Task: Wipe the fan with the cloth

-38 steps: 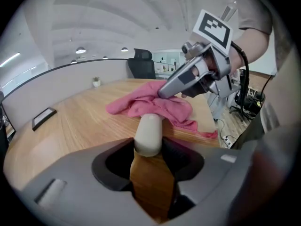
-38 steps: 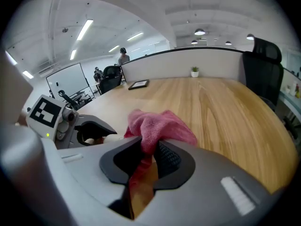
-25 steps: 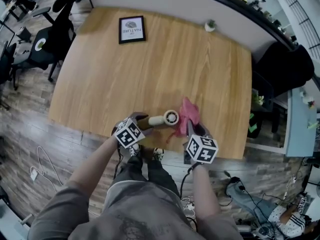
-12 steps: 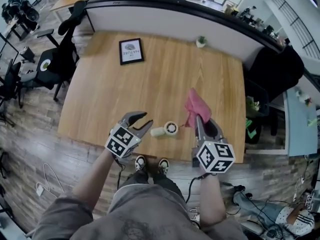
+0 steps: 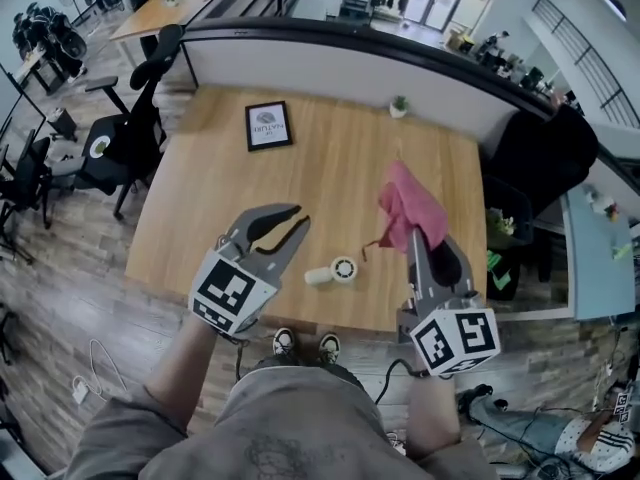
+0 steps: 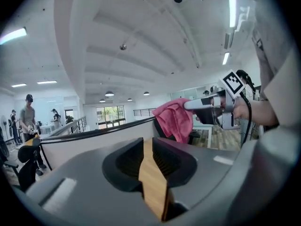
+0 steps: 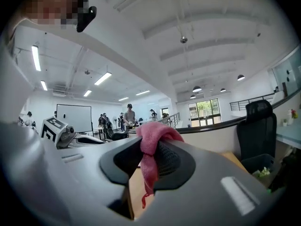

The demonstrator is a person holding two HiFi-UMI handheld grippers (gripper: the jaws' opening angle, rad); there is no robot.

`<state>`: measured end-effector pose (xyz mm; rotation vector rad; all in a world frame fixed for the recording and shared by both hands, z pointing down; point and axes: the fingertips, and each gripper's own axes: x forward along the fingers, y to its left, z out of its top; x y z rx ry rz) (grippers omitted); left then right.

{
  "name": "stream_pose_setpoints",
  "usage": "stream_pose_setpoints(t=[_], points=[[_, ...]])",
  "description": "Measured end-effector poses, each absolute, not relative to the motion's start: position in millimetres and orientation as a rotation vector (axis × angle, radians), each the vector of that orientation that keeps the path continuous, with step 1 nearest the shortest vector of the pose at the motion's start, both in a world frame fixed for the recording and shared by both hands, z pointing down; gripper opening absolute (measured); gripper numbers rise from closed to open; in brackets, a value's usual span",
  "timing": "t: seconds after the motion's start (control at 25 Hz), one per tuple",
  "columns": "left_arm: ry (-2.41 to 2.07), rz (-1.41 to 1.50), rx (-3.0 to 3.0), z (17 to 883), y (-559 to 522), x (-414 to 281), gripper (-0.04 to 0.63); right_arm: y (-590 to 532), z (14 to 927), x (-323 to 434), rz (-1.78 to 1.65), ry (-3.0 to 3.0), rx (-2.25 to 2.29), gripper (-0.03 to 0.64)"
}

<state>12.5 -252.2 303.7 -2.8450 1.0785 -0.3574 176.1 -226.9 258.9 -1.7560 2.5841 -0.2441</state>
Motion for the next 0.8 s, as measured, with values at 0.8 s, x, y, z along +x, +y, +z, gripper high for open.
stream_pose_setpoints(t=[0.8], points=[[1.157,-0.202,-2.89,239,-203,2,0.002,-170,217,166,-0.038,2.728,-1.658,0.074]])
